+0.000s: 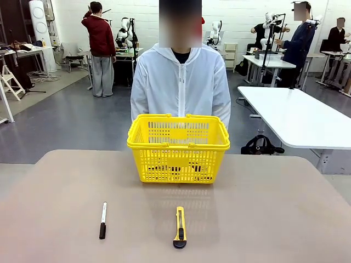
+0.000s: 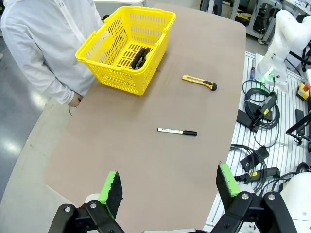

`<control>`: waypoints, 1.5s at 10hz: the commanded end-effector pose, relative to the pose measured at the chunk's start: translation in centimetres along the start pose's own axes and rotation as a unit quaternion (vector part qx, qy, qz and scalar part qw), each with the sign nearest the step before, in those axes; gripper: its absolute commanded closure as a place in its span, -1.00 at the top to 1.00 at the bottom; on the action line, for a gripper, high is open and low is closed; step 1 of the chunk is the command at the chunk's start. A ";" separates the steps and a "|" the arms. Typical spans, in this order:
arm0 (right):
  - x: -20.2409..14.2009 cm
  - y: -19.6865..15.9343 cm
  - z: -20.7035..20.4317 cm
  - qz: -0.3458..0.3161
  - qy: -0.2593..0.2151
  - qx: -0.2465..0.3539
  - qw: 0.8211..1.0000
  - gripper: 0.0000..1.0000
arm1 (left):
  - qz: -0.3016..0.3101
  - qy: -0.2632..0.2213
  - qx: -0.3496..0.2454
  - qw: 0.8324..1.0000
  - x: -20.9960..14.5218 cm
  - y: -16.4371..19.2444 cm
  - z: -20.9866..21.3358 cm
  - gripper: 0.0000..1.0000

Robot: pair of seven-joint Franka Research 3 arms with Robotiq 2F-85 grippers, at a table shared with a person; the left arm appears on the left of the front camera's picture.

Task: Place the items the person wants into the basket.
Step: Pick up the item the person points to and place it in the Market Basket.

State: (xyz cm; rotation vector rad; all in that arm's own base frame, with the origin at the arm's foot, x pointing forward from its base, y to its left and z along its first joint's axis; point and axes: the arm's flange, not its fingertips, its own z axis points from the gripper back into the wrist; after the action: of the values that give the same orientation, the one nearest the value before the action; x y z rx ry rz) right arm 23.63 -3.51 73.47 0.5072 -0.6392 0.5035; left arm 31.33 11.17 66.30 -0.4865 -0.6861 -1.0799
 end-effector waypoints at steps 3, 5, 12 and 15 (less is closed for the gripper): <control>-5.1 -6.6 -0.6 0.043 -0.006 0.090 0.995 1.00 | -0.012 -0.007 -0.004 1.000 -0.2 0.0 0.1 1.00; -7.7 -7.6 -1.6 0.061 -0.023 0.078 0.995 1.00 | -0.012 -0.007 -0.004 1.000 -0.2 0.0 0.1 1.00; -8.4 -7.3 -1.4 0.058 -0.032 0.031 0.997 1.00 | -0.012 -0.007 -0.004 1.000 -0.2 0.0 0.1 1.00; -8.4 -7.3 -1.4 0.058 -0.032 0.031 0.997 1.00 | -0.012 -0.007 -0.004 1.000 -0.2 0.0 0.1 1.00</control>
State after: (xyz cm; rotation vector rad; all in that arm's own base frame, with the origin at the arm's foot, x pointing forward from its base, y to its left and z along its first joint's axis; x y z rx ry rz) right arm 22.60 -10.45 64.52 0.5413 -0.7201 0.5958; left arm 31.33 11.14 66.31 -0.4861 -0.6859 -1.0808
